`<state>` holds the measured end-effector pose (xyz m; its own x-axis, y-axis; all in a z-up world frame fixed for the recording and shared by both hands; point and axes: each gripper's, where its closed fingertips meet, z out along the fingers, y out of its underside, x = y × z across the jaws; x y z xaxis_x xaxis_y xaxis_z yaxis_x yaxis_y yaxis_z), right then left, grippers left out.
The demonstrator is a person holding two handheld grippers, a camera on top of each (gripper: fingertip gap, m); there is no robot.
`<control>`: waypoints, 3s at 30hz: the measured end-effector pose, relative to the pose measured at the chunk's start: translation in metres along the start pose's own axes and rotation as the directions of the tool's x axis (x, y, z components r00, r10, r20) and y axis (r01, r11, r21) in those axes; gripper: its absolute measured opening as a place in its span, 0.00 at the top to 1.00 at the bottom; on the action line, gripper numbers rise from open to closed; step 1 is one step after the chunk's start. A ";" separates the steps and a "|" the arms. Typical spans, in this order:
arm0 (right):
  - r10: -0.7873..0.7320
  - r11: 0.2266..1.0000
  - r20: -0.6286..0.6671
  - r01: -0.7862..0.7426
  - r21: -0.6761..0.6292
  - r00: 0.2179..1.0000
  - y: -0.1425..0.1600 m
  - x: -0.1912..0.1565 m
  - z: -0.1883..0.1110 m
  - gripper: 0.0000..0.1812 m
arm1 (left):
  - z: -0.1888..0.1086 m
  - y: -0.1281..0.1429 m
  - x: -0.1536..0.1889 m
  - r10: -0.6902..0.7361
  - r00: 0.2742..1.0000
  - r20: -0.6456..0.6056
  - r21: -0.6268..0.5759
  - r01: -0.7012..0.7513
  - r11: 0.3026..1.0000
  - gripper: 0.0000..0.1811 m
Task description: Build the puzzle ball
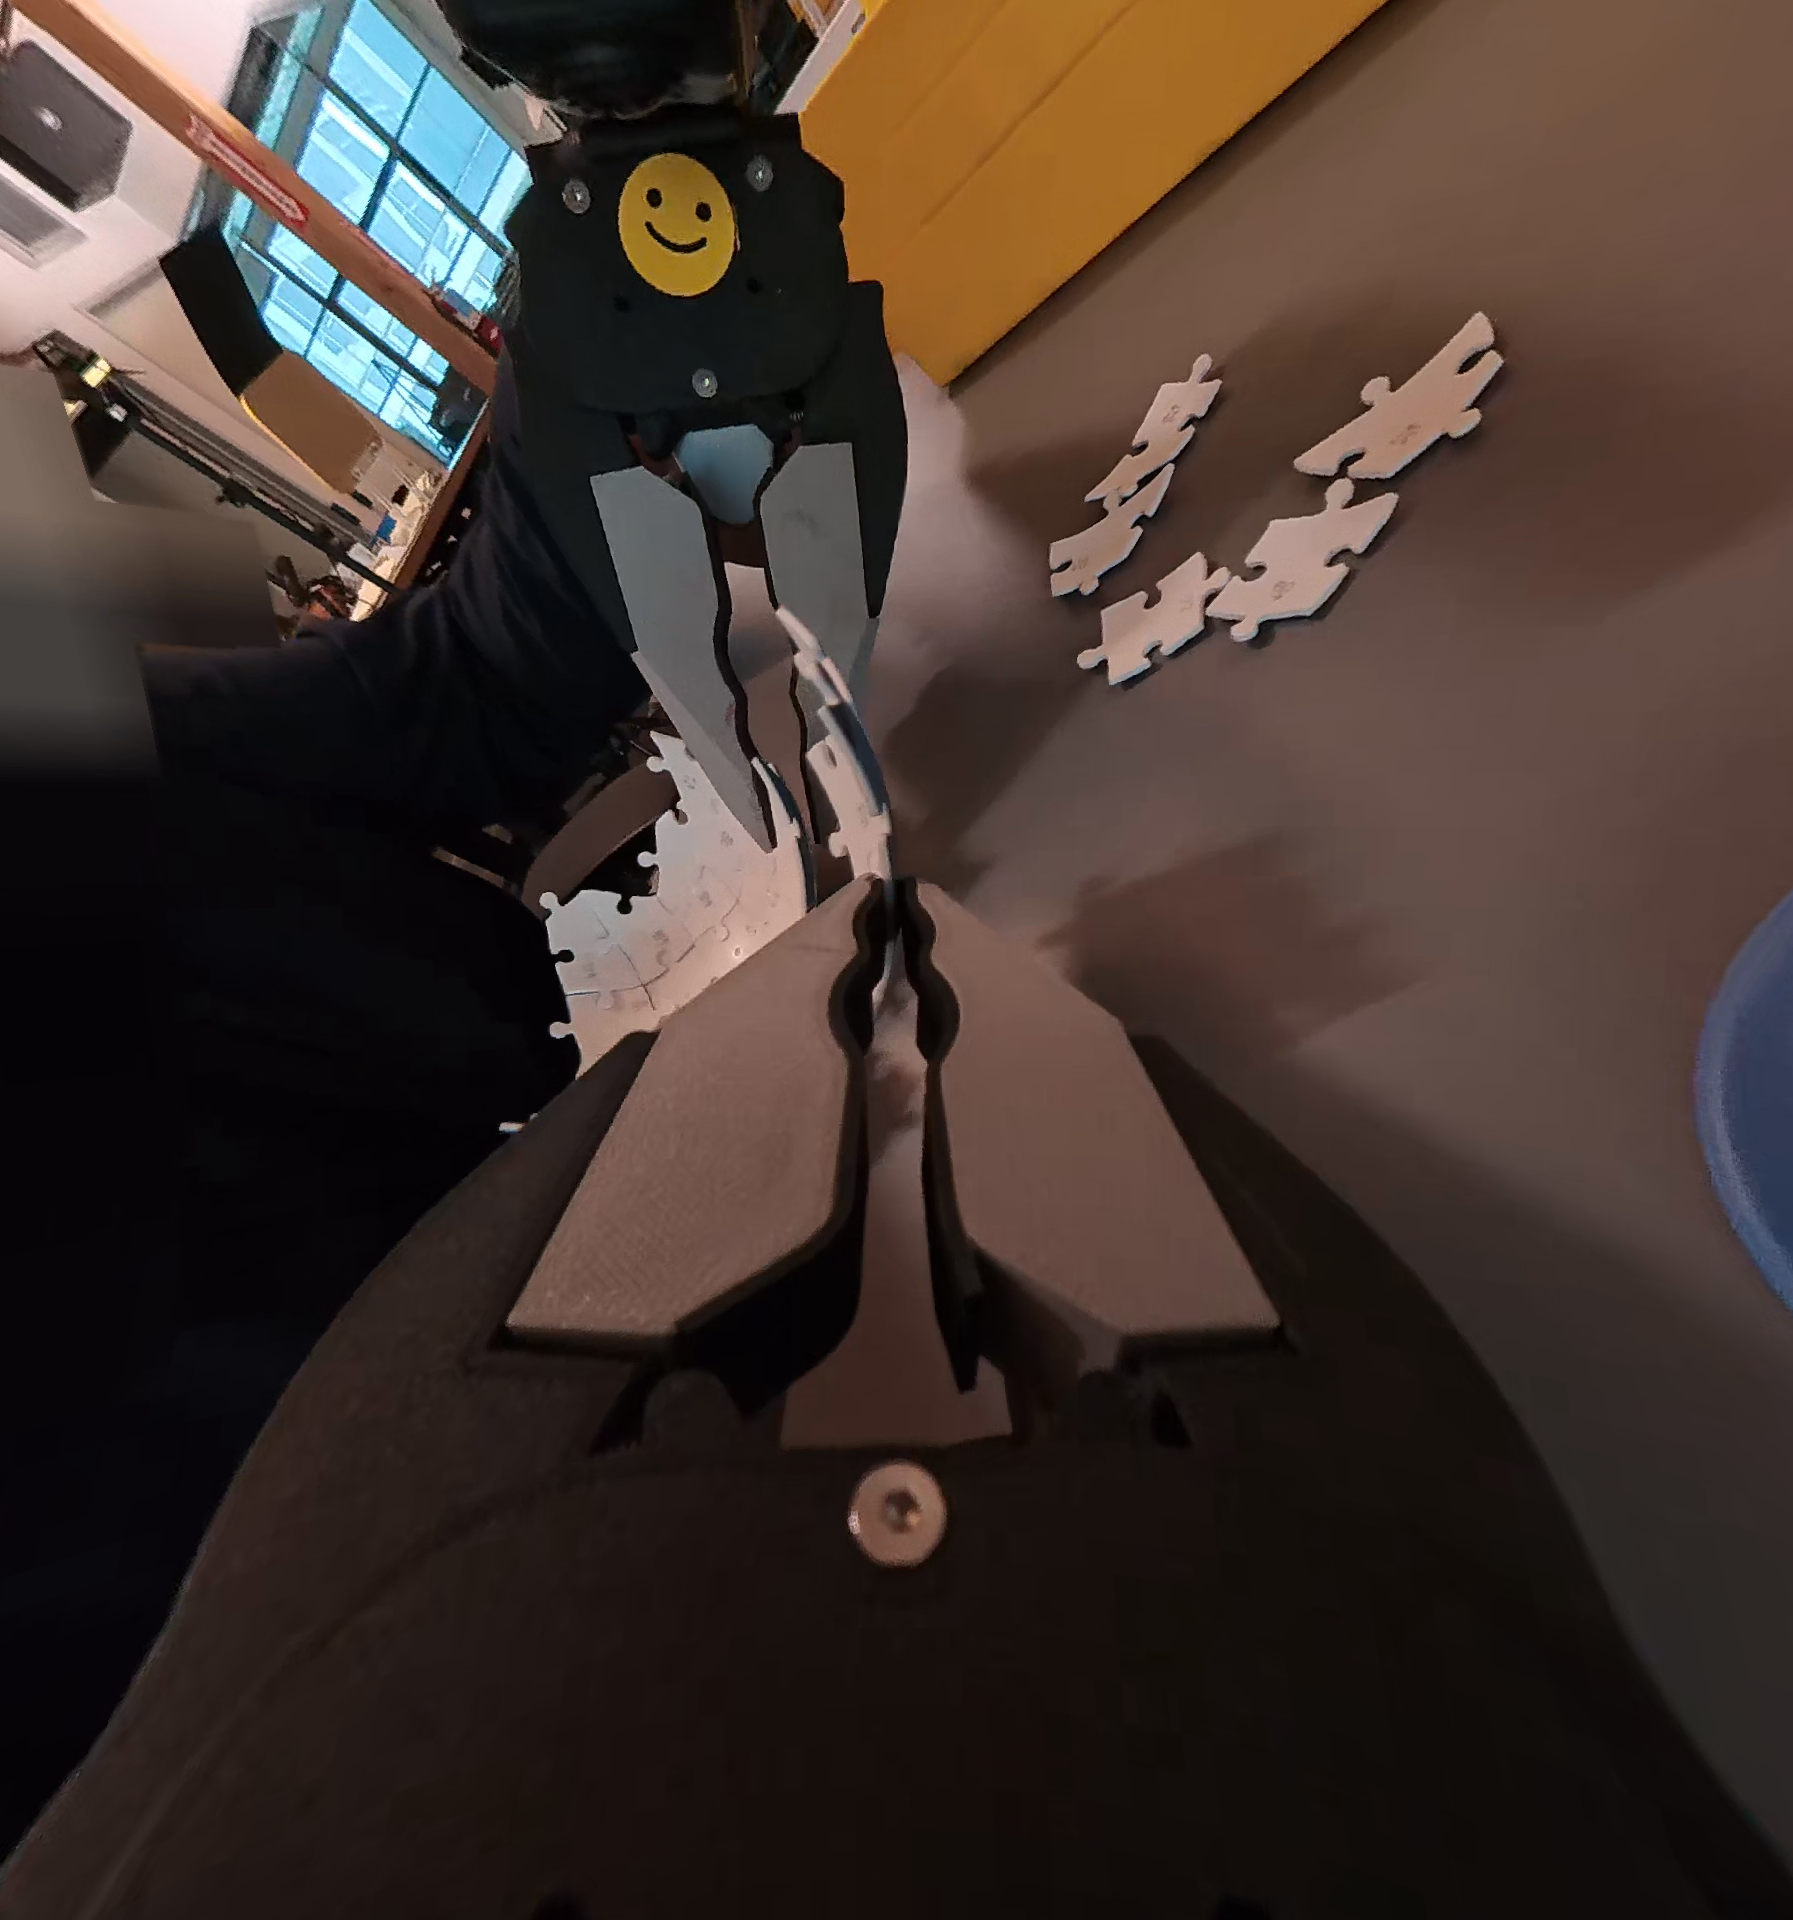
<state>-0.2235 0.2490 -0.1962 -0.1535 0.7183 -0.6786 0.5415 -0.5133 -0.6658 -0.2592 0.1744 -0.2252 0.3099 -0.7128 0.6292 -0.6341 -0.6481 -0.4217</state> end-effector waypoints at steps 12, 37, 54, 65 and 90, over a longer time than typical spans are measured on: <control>-0.001 1.000 -0.017 0.001 0.024 1.000 -0.004 0.003 -0.001 1.00 | 0.000 -0.003 0.001 0.002 1.000 -0.014 0.021 -0.002 1.000 0.93; -0.182 0.972 -0.106 0.195 0.130 0.978 -0.006 -0.023 0.035 1.00 | -0.001 0.001 0.002 -0.090 0.992 0.092 0.364 0.051 0.930 0.98; -0.176 0.974 -0.076 0.185 0.130 0.981 -0.006 -0.029 0.042 1.00 | 0.002 0.008 0.005 -0.106 0.991 0.084 0.373 0.067 0.926 0.95; -0.179 0.973 -0.075 0.187 0.131 0.981 -0.007 -0.029 0.044 1.00 | -0.003 0.007 0.007 -0.103 0.990 0.096 0.381 0.059 0.923 0.94; -0.199 0.975 -0.007 0.199 0.102 0.980 0.000 -0.039 0.048 0.97 | -0.041 -0.033 0.008 0.023 0.972 0.236 0.422 -0.124 0.898 1.00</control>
<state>-0.2572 0.1987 -0.1843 -0.2525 0.8096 -0.5299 0.4131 -0.4051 -0.8156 -0.2645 0.2009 -0.1797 0.4535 -0.7708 0.4476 -0.3088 -0.6069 -0.7323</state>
